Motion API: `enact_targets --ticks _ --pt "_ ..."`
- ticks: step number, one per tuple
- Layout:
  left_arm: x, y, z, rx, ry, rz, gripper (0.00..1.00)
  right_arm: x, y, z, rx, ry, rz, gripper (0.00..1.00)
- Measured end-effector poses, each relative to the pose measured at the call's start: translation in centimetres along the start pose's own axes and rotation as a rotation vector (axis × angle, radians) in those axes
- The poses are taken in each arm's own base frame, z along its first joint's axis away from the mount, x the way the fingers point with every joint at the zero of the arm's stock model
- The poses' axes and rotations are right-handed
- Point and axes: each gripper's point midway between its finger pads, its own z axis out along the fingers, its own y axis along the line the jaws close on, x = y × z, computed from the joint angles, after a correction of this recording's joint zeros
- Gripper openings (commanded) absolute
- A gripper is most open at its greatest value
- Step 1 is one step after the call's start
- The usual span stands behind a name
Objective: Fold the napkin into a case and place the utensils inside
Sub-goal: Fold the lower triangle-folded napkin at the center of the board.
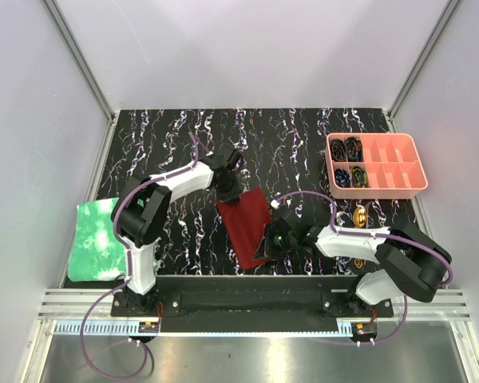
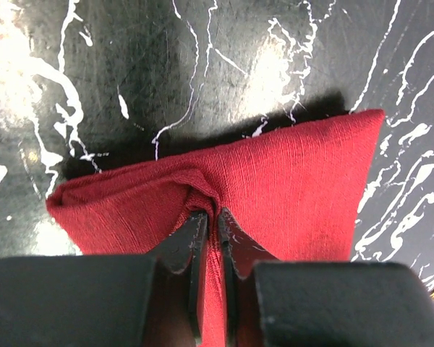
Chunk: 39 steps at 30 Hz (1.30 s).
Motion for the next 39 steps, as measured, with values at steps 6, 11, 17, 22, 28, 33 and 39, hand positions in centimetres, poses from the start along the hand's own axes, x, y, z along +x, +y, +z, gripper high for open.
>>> enact_targets --ticks 6,11,17,22,28,33,39 --pt "-0.1 -0.3 0.7 0.014 -0.001 -0.003 0.14 0.2 -0.8 -0.1 0.048 0.012 0.006 0.34" --pt "-1.3 -1.2 0.9 0.054 -0.044 -0.004 0.16 0.5 -0.9 -0.7 0.087 0.047 -0.017 0.48" --pt "-2.4 -2.0 0.8 0.084 -0.082 -0.007 0.16 0.1 -1.7 -1.5 0.18 0.071 -0.089 0.55" --pt "-2.6 -2.2 0.8 0.092 -0.088 -0.005 0.15 -0.9 -1.3 -1.9 0.215 0.065 -0.138 0.59" --pt "-2.3 -2.5 0.8 0.099 -0.089 0.016 0.15 -1.6 -2.3 -2.8 0.25 0.051 -0.142 0.59" --pt "-1.9 -2.8 0.8 0.103 -0.086 0.035 0.15 -5.3 -3.1 -4.0 0.258 -0.022 -0.091 0.47" --pt "-1.6 -3.1 0.8 0.106 -0.083 0.049 0.15 -11.7 -2.7 -3.4 0.209 -0.081 -0.045 0.16"
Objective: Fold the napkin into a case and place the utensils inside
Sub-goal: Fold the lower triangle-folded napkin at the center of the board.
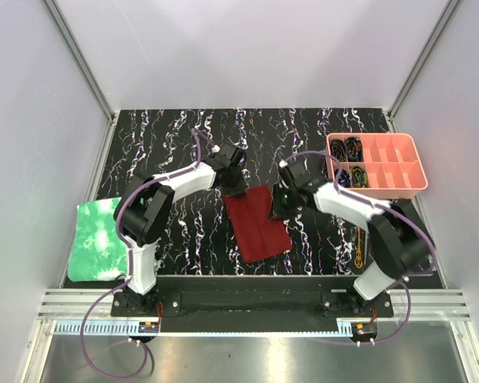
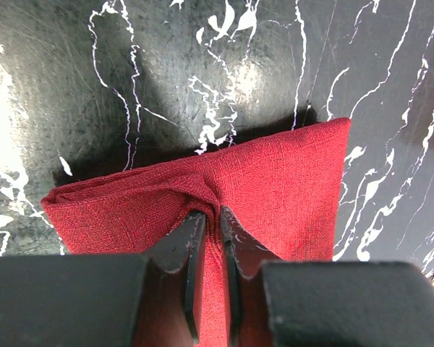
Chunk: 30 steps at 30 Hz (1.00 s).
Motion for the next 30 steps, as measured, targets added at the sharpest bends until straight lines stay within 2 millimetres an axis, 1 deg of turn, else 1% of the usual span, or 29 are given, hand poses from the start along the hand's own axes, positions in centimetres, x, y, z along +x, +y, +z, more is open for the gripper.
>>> enact_targets --ticks 3,6,10,13,16,19,25,30 --pt "0.1 -0.1 0.0 0.002 0.0 0.003 0.15 -2.6 0.6 2.2 -0.028 0.016 0.009 0.13" --pt "0.0 -0.1 0.0 0.003 0.0 0.006 0.15 -4.0 1.0 3.9 -0.049 0.033 0.002 0.1" --pt "0.2 -0.1 0.3 0.005 0.008 0.008 0.15 -5.8 1.7 5.2 -0.086 0.04 -0.005 0.09" --pt "0.4 -0.1 0.9 0.004 0.021 0.009 0.15 -7.0 1.7 6.0 -0.103 0.038 0.0 0.09" --pt "0.6 -0.3 1.3 0.008 0.031 0.012 0.16 -7.4 1.1 6.9 -0.104 0.049 0.01 0.09" --pt "0.7 -0.8 1.4 0.023 0.03 0.018 0.16 -7.0 0.4 7.8 -0.098 0.075 0.025 0.09" --pt "0.8 -1.2 1.5 0.034 0.035 0.021 0.17 -7.1 0.8 8.2 -0.126 0.094 0.028 0.09" --pt "1.0 -1.5 1.5 0.043 0.037 0.028 0.19 -7.2 1.0 8.3 -0.142 0.103 0.031 0.08"
